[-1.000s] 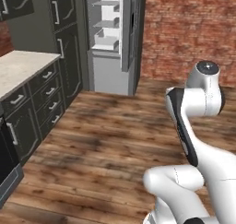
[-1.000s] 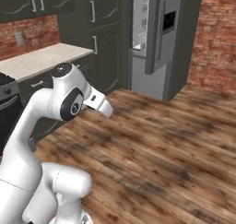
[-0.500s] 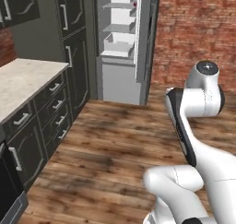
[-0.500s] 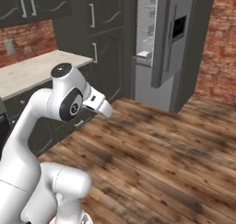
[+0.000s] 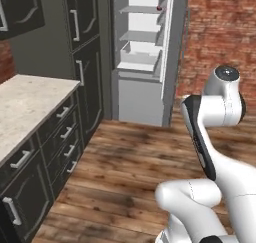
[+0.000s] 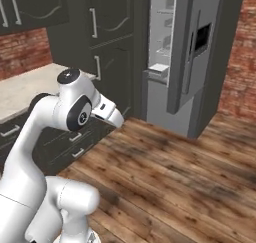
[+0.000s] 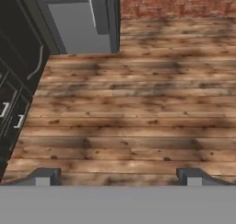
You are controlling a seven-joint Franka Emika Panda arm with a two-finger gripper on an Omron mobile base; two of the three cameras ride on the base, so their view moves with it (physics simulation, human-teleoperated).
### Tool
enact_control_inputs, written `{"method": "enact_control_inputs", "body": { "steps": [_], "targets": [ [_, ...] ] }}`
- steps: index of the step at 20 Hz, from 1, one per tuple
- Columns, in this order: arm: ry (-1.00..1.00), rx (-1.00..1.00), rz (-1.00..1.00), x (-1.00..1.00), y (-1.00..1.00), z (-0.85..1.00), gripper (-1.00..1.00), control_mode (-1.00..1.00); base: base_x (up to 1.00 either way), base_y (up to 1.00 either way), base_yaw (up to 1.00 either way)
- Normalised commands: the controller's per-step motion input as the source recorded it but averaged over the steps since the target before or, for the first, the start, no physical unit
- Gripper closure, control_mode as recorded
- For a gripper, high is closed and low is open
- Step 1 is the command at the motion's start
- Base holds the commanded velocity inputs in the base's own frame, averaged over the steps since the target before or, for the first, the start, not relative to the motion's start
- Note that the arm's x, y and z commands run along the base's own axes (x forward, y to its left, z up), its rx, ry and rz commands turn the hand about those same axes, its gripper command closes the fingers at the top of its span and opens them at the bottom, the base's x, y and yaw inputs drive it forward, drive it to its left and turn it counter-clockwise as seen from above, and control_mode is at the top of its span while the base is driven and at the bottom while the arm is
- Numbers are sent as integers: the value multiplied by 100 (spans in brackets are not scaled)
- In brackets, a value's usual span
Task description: Take the cheese, chicken drumstick, and bell pepper from the fridge and place them on the plate on the dining counter to create an appetizer plate.
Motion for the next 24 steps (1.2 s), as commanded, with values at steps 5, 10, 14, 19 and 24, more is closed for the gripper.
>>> {"method": "enact_control_inputs", "body": {
  "steps": [5, 10, 14, 19, 24],
  "targets": [
    [0, 0, 0, 0, 0, 0, -100, 100, 100, 60, 0],
    [0, 0, 0, 0, 0, 0, -100, 100, 100, 28, -1],
    [0, 0, 0, 0, 0, 0, -100, 100, 100, 0, -2],
    [0, 0, 0, 0, 0, 0, -100, 100, 100, 0, -2],
    [0, 0, 0, 0, 0, 0, -100, 100, 100, 10, -4]
  ]
}}
